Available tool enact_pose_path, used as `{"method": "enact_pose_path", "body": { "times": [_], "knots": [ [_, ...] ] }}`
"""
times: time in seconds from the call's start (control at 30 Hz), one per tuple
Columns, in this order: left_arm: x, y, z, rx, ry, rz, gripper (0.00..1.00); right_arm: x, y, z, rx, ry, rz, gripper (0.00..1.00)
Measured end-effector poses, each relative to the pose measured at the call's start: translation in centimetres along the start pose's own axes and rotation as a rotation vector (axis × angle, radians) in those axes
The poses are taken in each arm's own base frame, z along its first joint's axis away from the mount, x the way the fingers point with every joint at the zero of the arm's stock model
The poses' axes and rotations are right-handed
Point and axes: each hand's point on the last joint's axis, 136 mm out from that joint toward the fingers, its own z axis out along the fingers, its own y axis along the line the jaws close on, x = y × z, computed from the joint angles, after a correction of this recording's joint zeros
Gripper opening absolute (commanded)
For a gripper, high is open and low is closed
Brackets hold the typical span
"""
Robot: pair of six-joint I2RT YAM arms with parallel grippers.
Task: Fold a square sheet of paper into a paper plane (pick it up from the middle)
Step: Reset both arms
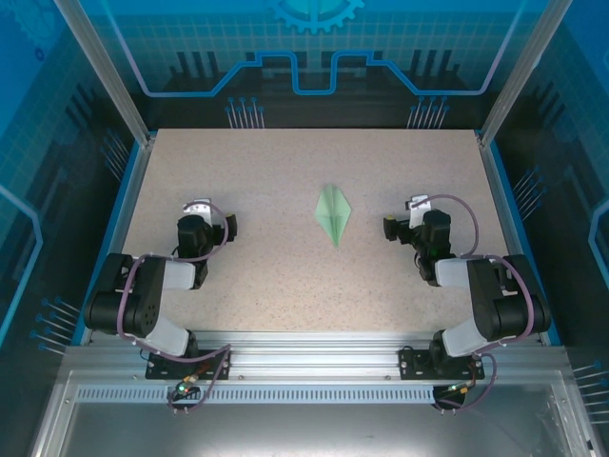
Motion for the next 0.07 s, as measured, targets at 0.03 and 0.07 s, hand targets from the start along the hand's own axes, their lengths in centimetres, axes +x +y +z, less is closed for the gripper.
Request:
{"method": "enact_pose_path", "body": {
  "times": [0.03, 0.07],
  "knots": [
    [-0.01, -0.01, 0.00, 0.001, 0.000, 0.000, 0.99, 0.01, -0.01, 0.00, 0.000, 0.000, 0.000, 1.00],
    [-0.02, -0.05, 0.01, 0.003, 0.000, 0.000, 0.99, 0.01, -0.01, 0.00, 0.000, 0.000, 0.000, 1.00]
  ]
}}
